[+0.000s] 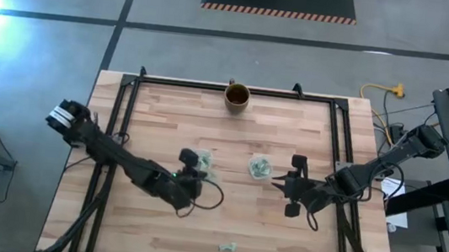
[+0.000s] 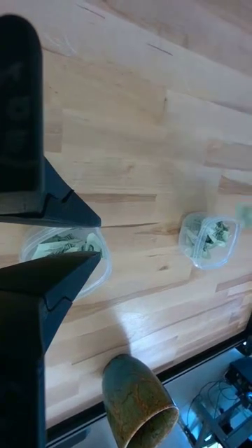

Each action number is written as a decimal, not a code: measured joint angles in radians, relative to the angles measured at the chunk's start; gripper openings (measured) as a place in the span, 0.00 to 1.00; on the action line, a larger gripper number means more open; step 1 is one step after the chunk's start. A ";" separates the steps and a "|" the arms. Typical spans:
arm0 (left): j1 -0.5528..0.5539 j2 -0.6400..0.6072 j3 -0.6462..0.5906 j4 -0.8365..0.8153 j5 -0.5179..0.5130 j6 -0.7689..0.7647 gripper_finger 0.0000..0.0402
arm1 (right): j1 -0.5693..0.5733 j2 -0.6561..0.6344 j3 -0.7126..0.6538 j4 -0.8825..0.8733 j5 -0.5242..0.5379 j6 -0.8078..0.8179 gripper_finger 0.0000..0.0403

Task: Pick and place Stevia / Truvia into bins
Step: Put the white stevia packet into the left transparent container, then put the white stevia packet into the right transparent container

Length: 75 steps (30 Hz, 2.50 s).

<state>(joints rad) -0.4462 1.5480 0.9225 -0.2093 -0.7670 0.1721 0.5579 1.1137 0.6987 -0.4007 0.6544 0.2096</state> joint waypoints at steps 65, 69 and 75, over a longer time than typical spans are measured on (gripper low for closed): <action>0.139 -0.009 -0.064 -0.167 0.012 -0.141 0.20 | 0.000 0.010 -0.095 0.329 -0.240 -0.028 0.14; 0.136 -0.011 -0.059 -0.168 0.011 -0.141 0.20 | 0.001 0.084 -0.180 0.680 -0.424 -0.119 0.14; 0.125 -0.013 -0.057 -0.178 0.010 -0.141 0.20 | 0.001 0.306 -0.215 1.050 -0.556 -0.178 0.14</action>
<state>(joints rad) -0.3211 1.5346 0.8658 -0.3870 -0.7570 0.0314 0.5587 1.4194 0.4834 0.6497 0.0980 0.0316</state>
